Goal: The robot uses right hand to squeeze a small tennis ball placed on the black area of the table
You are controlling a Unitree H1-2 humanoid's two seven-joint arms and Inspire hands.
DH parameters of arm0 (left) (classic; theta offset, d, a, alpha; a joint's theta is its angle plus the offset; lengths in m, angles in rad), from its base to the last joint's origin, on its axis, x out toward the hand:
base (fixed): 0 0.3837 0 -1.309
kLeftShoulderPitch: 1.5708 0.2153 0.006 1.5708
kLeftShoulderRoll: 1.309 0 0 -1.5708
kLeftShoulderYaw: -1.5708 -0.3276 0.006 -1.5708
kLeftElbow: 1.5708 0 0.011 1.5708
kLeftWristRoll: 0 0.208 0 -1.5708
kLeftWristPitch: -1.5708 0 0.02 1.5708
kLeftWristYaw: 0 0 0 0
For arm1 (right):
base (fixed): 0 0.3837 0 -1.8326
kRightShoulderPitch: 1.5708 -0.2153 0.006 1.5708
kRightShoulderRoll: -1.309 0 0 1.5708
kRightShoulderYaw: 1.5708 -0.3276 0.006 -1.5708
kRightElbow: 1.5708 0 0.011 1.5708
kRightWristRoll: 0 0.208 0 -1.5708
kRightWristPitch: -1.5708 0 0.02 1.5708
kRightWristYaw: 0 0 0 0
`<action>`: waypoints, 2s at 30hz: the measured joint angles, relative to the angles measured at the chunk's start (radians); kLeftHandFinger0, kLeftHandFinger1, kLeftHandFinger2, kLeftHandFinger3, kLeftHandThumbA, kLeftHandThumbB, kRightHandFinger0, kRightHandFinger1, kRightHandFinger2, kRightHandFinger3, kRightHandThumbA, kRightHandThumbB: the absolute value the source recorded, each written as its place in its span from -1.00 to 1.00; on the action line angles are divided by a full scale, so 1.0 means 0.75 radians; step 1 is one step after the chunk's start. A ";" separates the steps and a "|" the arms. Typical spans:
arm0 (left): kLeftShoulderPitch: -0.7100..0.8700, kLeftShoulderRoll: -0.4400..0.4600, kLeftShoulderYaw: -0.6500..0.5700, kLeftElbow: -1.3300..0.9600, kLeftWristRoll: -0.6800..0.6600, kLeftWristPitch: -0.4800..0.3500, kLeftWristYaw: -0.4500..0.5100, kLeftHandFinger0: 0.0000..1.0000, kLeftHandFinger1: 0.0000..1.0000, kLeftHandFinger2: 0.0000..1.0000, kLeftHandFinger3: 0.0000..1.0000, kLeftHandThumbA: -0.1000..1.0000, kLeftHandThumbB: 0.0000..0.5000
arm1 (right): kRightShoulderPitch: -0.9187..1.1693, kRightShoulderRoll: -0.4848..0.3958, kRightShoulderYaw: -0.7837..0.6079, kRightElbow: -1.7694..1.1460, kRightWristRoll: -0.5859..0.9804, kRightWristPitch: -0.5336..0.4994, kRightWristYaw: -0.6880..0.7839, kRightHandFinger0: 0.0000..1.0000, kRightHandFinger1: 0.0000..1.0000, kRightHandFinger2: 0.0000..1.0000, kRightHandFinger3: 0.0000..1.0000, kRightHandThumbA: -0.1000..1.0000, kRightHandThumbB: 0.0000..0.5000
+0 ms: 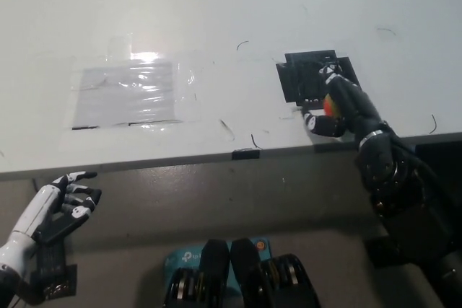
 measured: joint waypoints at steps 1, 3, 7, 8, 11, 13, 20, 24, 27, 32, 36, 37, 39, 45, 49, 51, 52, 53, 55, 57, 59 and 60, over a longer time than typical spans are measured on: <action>-0.001 0.000 0.000 0.000 0.000 0.000 0.000 -0.13 0.01 0.28 0.51 0.32 -1.00 | 0.000 -0.008 0.000 0.011 -0.007 -0.007 -0.006 1.00 1.00 1.00 1.00 0.19 0.97; -0.001 0.000 0.000 0.000 0.001 0.000 -0.001 -0.12 0.03 0.28 0.48 0.35 -0.99 | 0.005 -0.038 0.000 0.046 -0.029 -0.025 -0.023 1.00 1.00 1.00 1.00 0.17 0.92; -0.001 0.000 0.001 -0.002 0.001 0.001 -0.001 -0.07 0.06 0.29 0.46 0.40 -0.98 | 0.006 -0.086 -0.003 0.095 -0.039 -0.068 -0.036 1.00 1.00 1.00 1.00 0.14 0.93; -0.001 0.000 0.001 -0.003 0.001 0.002 -0.002 -0.06 0.07 0.29 0.46 0.42 -0.96 | 0.006 -0.093 -0.004 0.100 -0.039 -0.081 -0.039 1.00 1.00 1.00 1.00 0.15 0.94; -0.004 0.000 0.001 -0.003 0.001 0.005 -0.002 -0.04 0.08 0.31 0.48 0.44 -0.96 | 0.003 -0.096 -0.004 0.106 -0.038 -0.100 -0.040 1.00 1.00 1.00 1.00 0.05 0.86; -0.014 0.000 0.004 -0.002 0.001 0.006 -0.002 -0.02 0.10 0.33 0.48 0.46 -0.95 | 0.000 -0.092 -0.004 0.124 -0.037 -0.122 -0.040 1.00 1.00 1.00 1.00 0.02 0.86; -0.041 0.001 0.013 0.008 0.002 0.001 -0.002 -0.10 0.04 0.29 0.45 0.70 -0.79 | -0.048 -0.040 -0.003 0.219 -0.013 -0.201 -0.003 0.95 1.00 1.00 1.00 -0.72 -0.53; -0.044 0.002 0.013 0.025 0.003 -0.009 -0.003 -0.12 0.02 0.26 0.45 0.72 -0.65 | -0.054 -0.025 0.001 0.257 0.001 -0.302 0.006 -1.00 -0.98 -0.53 1.00 -1.00 -1.00; -0.044 0.002 0.014 0.036 0.002 -0.011 -0.003 -0.13 0.01 0.22 0.39 0.73 -0.53 | -0.056 -0.040 0.061 0.265 -0.029 -0.369 0.003 -0.92 -0.70 -0.30 0.47 -1.00 -1.00; -0.044 0.002 0.014 0.040 0.002 -0.013 -0.003 -0.11 0.02 0.21 0.39 0.71 -0.67 | -0.059 -0.077 0.145 0.260 -0.118 -0.406 -0.030 -1.00 -0.91 -0.85 -0.26 -1.00 -1.00; -0.044 0.002 0.013 0.040 0.003 -0.014 -0.004 -0.14 0.02 0.23 0.40 0.72 -0.67 | -0.040 -0.078 0.160 0.274 -0.179 -0.449 -0.124 -1.00 -0.71 -0.26 -0.38 -1.00 -0.84; -0.043 0.002 0.012 0.040 0.003 -0.014 -0.004 -0.17 -0.01 0.22 0.39 0.70 -0.67 | -0.029 -0.078 0.157 0.284 -0.188 -0.469 -0.159 -1.00 -0.61 -0.08 -0.38 -1.00 -0.84; -0.043 0.002 0.012 0.042 0.003 -0.016 -0.005 -0.19 -0.04 0.20 0.36 0.68 -0.67 | -0.010 -0.078 0.153 0.302 -0.206 -0.513 -0.228 -1.00 -0.65 -0.18 -0.33 -1.00 -0.74; -0.043 0.002 0.012 0.047 0.003 -0.017 -0.005 -0.18 -0.02 0.20 0.36 0.66 -0.71 | 0.010 -0.078 0.131 0.405 -0.231 -0.670 -0.412 -1.00 -0.68 0.04 -0.63 -1.00 -0.40; -0.042 0.002 0.008 0.050 0.004 -0.024 -0.005 -0.18 -0.02 0.24 0.42 0.74 -0.60 | 0.041 -0.077 0.082 0.431 -0.228 -0.780 -0.497 -0.91 -0.76 0.03 -0.18 -1.00 -0.03; -0.040 0.002 0.007 0.051 0.005 -0.031 -0.005 -0.21 -0.04 0.22 0.40 0.69 -0.65 | 0.061 -0.072 0.043 0.423 -0.218 -0.812 -0.515 -1.00 -0.76 0.01 -0.19 -1.00 -0.02; -0.037 0.002 0.007 0.052 0.004 -0.035 -0.005 -0.22 -0.04 0.21 0.40 0.63 -0.66 | 0.079 -0.067 0.010 0.411 -0.202 -0.823 -0.517 -1.00 -0.68 0.09 -0.14 -1.00 0.00; -0.035 0.002 0.008 0.054 0.004 -0.037 -0.005 -0.16 0.00 0.23 0.41 0.64 -0.63 | 0.096 -0.059 -0.027 0.394 -0.186 -0.830 -0.521 -1.00 -0.69 0.06 -0.11 -1.00 0.04; -0.023 0.002 0.008 0.053 0.004 -0.037 -0.005 -0.16 0.00 0.23 0.40 0.59 -0.75 | 0.123 -0.038 -0.108 0.341 -0.148 -0.840 -0.527 -1.00 -0.73 -0.07 -0.27 -1.00 -0.17; -0.015 0.002 0.008 0.053 0.004 -0.037 -0.005 -0.14 0.01 0.24 0.44 0.58 -0.74 | 0.135 -0.018 -0.181 0.282 -0.106 -0.841 -0.526 -1.00 -0.80 -0.19 -0.42 -1.00 -0.28; -0.012 0.002 0.007 0.053 0.004 -0.036 -0.005 -0.14 0.01 0.25 0.46 0.53 -0.79 | 0.134 0.011 -0.279 0.200 -0.038 -0.839 -0.519 -1.00 -0.87 -0.23 -0.39 -1.00 -0.32; -0.012 0.002 0.009 0.053 0.004 -0.036 -0.005 -0.13 0.01 0.26 0.49 0.53 -0.81 | 0.132 0.024 -0.313 0.170 -0.013 -0.835 -0.513 -1.00 -0.91 -0.27 -0.40 -1.00 -0.19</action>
